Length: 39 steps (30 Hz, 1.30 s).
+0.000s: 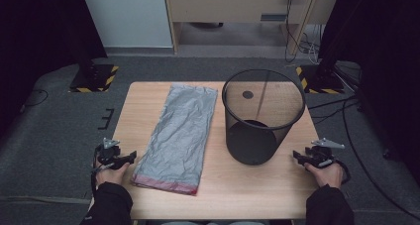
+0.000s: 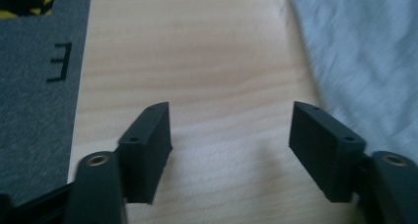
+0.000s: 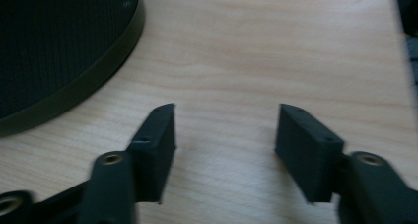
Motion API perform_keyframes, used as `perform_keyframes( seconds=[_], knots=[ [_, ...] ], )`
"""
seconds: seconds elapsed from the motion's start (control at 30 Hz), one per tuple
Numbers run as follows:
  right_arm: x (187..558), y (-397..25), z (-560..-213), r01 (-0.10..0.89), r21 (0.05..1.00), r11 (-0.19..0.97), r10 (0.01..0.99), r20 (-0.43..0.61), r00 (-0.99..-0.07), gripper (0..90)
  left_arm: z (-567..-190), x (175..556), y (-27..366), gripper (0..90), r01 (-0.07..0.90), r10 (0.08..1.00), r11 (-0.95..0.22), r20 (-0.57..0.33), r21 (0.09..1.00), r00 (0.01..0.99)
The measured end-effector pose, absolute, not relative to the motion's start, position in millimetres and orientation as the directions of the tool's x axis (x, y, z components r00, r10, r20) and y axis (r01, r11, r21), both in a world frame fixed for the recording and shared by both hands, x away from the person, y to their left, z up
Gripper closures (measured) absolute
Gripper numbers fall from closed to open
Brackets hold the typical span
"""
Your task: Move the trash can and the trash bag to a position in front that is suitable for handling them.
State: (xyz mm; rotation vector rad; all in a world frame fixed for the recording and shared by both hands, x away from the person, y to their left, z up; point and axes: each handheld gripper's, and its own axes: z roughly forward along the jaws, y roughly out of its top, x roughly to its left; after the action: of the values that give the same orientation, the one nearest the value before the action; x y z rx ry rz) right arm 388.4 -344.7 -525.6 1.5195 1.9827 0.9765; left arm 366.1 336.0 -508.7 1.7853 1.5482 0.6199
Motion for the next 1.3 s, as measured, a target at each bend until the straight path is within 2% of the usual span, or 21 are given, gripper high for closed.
perform_keyframes(
  seconds=[0.07, 0.17, 0.2, 0.37, 0.6, 0.87, 1.0, 1.3],
  knots=[
    [387.4, -345.4, -522.2, 0.622, 0.773, 0.123, 0.958, 0.071, -0.279, 47.3, -503.0, 365.1, 334.4, 35.7, 0.628, 0.98, -0.035, -0.098, 0.778, 0.175],
    [387.5, -346.7, -509.5, 0.576, 0.813, 0.084, 0.963, 0.083, -0.257, 48.1, -478.4, 361.6, 324.2, 41.0, 0.516, 0.975, -0.003, -0.112, 0.857, 0.192],
    [387.5, -346.8, -507.0, 0.567, 0.82, 0.083, 0.963, 0.08, -0.257, 48.1, -478.4, 361.6, 324.2, 42.5, 0.516, 0.975, -0.003, -0.112, 0.857, 0.192],
    [387.6, -343.5, -491.3, 0.51, 0.86, 0.025, 0.96, 0.122, -0.252, 47.5, -448.0, 364.9, 301.4, 46.5, 0.386, 0.958, 0.038, -0.144, 0.922, 0.249],
    [393.1, -333.1, -471.3, 0.438, 0.898, 0.029, 0.954, 0.106, -0.281, 47.2, -432.3, 376.1, 271.3, 54.1, 0.339, 0.941, 0.04, -0.15, 0.94, 0.303],
    [415.9, -327.4, -446.5, 0.355, 0.935, 0.016, 0.956, 0.09, -0.28, 50.4, -415.4, 404.4, 205.5, 62.4, 0.298, 0.905, 0.023, -0.146, 0.954, 0.4],
    [429.8, -323.1, -437.9, 0.341, 0.94, 0.027, 0.953, 0.079, -0.293, 54.5, -413.5, 422.1, 169.8, 65.0, 0.29, 0.884, 0.014, -0.147, 0.957, 0.443],
    [453.0, -308.9, -429.1, 0.31, 0.951, 0.017, 0.939, 0.091, -0.332, 56.1, -403.5, 453.4, 103.4, 67.2, 0.305, 0.853, 0.0, -0.159, 0.952, 0.497]
  ],
)
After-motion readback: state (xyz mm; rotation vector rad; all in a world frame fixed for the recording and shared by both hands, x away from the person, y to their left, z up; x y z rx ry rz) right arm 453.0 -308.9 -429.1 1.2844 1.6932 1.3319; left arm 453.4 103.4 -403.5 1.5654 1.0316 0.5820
